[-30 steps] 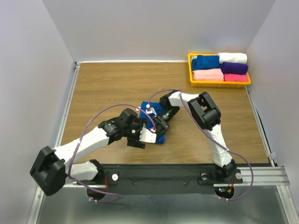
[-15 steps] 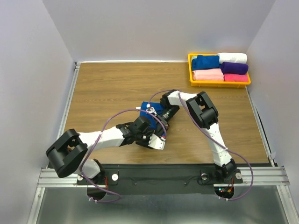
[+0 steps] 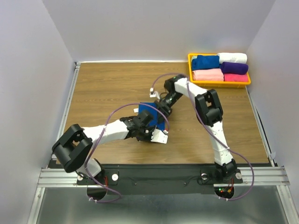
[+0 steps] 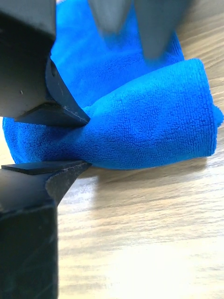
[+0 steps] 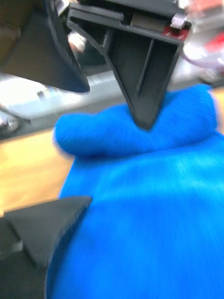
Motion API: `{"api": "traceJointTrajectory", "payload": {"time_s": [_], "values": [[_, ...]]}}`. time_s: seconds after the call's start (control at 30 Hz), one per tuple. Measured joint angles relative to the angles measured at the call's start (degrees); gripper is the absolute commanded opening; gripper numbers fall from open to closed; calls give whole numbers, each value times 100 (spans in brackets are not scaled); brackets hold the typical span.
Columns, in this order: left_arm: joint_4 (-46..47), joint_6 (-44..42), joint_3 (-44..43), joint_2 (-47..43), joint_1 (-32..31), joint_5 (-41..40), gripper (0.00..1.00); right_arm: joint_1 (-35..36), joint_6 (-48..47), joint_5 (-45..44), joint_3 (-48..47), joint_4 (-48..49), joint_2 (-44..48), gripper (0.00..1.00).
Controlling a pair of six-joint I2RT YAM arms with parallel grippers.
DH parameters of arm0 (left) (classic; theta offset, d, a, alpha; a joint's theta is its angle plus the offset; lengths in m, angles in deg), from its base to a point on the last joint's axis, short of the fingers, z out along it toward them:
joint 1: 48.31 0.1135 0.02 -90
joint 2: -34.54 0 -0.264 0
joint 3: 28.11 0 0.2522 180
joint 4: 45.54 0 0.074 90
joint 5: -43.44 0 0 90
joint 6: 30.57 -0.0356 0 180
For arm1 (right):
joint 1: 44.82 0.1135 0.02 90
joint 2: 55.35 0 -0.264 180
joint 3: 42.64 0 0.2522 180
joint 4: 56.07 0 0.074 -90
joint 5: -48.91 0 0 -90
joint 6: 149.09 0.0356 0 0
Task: Roll the towels
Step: Roll the towel
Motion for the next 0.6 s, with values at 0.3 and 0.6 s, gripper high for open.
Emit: {"api": "traceJointTrajectory", "payload": {"time_s": [0.3, 0.6], "values": [[-1471, 452, -1410, 1060, 914, 1508, 23, -1340, 468, -793, -468, 909, 1303, 100], [-3359, 468, -3307, 2892, 1956, 3348, 26, -1248, 708, -1631, 2048, 2162, 4551, 100]]}}
